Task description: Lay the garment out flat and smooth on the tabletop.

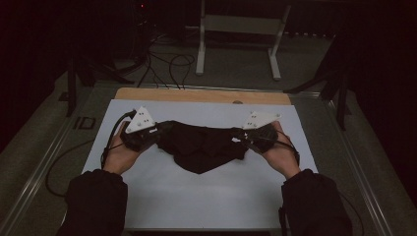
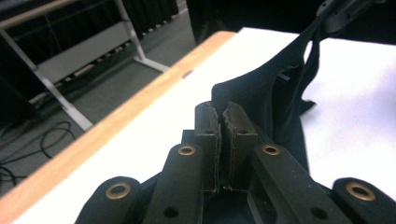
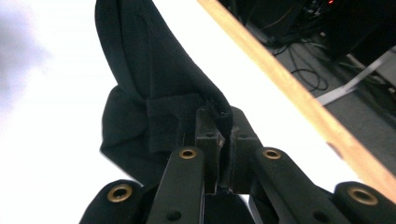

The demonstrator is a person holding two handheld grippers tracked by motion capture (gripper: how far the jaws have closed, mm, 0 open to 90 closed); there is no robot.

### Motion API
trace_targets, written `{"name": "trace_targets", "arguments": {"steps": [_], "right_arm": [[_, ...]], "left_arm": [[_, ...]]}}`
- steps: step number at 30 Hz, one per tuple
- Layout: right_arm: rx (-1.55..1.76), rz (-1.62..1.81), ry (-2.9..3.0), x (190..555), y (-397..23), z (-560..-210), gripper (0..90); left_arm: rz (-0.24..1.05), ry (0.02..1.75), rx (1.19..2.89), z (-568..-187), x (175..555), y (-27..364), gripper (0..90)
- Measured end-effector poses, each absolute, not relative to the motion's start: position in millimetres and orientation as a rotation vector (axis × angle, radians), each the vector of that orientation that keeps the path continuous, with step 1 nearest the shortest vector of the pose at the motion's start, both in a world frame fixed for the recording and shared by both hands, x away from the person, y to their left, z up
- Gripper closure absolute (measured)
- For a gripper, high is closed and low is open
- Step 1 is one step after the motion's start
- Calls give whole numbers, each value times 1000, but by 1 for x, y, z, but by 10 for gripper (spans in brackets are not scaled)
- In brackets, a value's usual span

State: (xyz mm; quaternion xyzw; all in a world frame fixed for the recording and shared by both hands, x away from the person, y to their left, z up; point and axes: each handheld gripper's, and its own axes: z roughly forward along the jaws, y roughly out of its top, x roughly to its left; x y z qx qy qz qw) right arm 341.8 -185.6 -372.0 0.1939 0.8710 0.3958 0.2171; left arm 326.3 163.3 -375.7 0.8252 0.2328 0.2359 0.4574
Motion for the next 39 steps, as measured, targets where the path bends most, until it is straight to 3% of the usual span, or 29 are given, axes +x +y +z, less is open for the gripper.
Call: {"name": "trace_targets", "arguments": {"steps": [9, 14, 15, 17, 18, 19, 20, 21, 22, 23, 26, 31, 39], "right_arm": [[492, 1082, 2535, 333, -180, -401, 862], [448, 1008, 2630, 361, -176, -399, 862], [438, 964, 2642, 374, -174, -396, 863], [493, 844, 2521, 408, -169, -385, 870], [571, 798, 2354, 428, -168, -376, 865], [697, 865, 2234, 451, -170, -365, 786], [862, 943, 2136, 472, -173, -358, 515], [1033, 927, 2063, 489, -173, -357, 283], [1132, 892, 2045, 498, -171, -359, 262], [1140, 869, 2063, 502, -168, -363, 262], [1081, 847, 2103, 498, -164, -380, 254], [1104, 863, 2144, 492, -173, -403, 235], [1148, 917, 2150, 487, -187, -404, 219]], "left_arm": [[496, 519, 2144, -402, 317, 156, 858], [489, 549, 2204, -401, 355, 151, 858], [530, 580, 2223, -397, 370, 149, 858], [832, 736, 2179, -383, 405, 140, 862], [914, 867, 2087, -373, 427, 138, 860], [969, 1014, 1970, -367, 446, 136, 811], [931, 1162, 1892, -363, 461, 133, 632], [878, 1244, 1833, -364, 470, 131, 522], [895, 1278, 1827, -366, 474, 127, 368], [905, 1266, 1842, -370, 474, 124, 325], [956, 1236, 1884, -382, 469, 124, 302], [913, 1267, 1891, -398, 464, 136, 281], [847, 1254, 1909, -407, 460, 141, 278]]}}
